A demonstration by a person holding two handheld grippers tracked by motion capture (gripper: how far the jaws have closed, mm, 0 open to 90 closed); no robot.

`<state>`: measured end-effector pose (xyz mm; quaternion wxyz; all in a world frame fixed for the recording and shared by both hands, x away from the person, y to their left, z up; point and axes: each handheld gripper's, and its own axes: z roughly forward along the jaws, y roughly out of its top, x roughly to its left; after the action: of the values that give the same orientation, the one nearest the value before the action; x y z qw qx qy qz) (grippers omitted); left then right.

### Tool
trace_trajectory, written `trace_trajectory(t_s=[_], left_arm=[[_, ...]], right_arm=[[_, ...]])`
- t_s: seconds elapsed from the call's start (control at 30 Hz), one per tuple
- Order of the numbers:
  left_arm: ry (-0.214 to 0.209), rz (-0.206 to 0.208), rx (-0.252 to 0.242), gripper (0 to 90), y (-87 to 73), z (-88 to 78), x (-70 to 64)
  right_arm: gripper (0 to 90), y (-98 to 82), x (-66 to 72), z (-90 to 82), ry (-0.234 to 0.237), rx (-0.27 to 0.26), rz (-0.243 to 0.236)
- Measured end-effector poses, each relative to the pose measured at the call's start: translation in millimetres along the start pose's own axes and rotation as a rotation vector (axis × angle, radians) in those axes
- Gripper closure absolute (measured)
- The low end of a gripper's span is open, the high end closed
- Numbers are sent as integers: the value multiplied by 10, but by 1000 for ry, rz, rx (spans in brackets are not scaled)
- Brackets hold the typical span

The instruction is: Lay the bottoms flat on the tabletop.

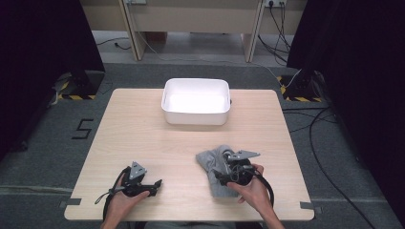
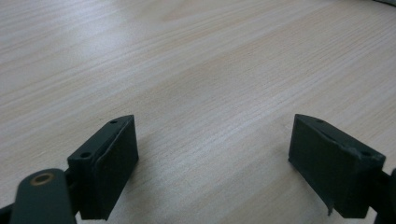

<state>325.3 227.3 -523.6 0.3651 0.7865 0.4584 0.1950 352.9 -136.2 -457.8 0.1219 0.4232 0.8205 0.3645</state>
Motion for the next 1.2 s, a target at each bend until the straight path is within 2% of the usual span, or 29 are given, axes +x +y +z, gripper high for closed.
trace_trajectory(t_s=[0.07, 0.13, 0.2, 0.27, 0.37, 0.43, 0.5, 0.6, 0.7, 0.73, 0.77, 0.83, 0.9, 1.03, 1.13, 1.2], left_arm=[[0, 0, 0, 145, 0, 0, 0], [0, 0, 0, 145, 0, 0, 0], [0, 0, 0, 145, 0, 0, 0], [0, 0, 0, 145, 0, 0, 0], [0, 0, 0, 145, 0, 0, 0], [0, 1, 1, 145, 0, -1, 1], [2, -1, 0, 145, -1, -1, 0], [2, 0, 1, 145, -2, -3, 1], [2, 0, 1, 145, -2, -3, 1], [2, 0, 1, 145, -2, -2, 1], [2, -1, 0, 144, -2, -2, 1], [2, -1, 1, 144, -1, -2, 2], [2, -1, 1, 144, -1, -3, 1], [2, -1, 1, 144, -1, -2, 2], [3, -1, 0, 144, -3, -4, 2], [3, -1, 1, 144, -3, -4, 3]], right_arm=[[301, 46, -43, -6, -63, -18, -44], [307, 73, -117, 55, -86, -5, -57], [418, 88, -210, 136, -89, 39, -73], [540, 104, -303, 151, -66, 34, -71], [633, 137, -431, 92, -67, 22, -66], [639, 139, -549, 36, -51, -1, -22], [616, 117, -692, -21, -39, -27, 45], [513, 49, -929, -85, -80, -42, 149], [457, -63, -1137, -81, -145, -7, 171], [421, -100, -1188, -65, -153, 5, 179], [401, -125, -1219, -57, -143, 11, 206], [394, -133, -1236, -79, -128, -6, 210], [382, -92, -1184, -152, -128, -17, 182], [375, -8, -1011, -352, -112, -76, 106], [377, -13, -861, -420, -68, -71, 62], [388, -44, -798, -415, -54, -41, 27]])
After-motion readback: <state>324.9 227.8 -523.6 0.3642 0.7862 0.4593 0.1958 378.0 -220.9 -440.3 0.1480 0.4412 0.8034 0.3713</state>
